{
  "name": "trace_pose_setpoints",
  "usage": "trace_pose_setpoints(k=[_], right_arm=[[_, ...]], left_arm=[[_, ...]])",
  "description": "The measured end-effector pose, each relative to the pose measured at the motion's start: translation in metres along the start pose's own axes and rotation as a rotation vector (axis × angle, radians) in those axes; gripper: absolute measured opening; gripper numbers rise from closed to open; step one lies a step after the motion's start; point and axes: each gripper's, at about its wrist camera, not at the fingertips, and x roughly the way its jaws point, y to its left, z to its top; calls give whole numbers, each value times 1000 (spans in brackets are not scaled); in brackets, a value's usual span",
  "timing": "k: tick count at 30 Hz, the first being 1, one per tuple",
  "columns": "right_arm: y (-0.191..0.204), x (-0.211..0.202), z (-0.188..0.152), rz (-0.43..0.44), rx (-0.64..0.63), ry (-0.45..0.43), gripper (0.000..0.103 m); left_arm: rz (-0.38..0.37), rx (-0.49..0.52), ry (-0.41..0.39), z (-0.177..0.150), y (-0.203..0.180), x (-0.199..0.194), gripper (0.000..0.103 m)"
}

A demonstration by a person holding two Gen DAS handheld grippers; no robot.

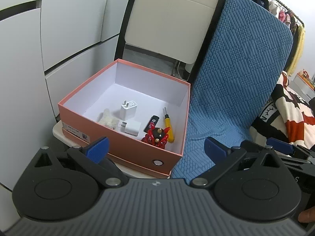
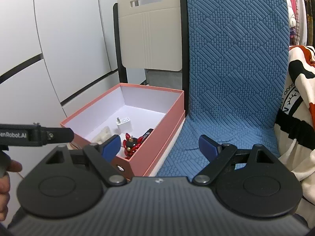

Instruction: Organize rigid objects

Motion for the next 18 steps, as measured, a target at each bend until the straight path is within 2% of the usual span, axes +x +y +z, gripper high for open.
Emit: trace_pose_setpoints(k=[12,18], right_arm=[[-1,0,0,-2,5,1,88],[0,1,0,1,1,7,88]], left_arm=[[37,-1,8,2,0,0,103],[22,-16,12,2,1,-1,103]])
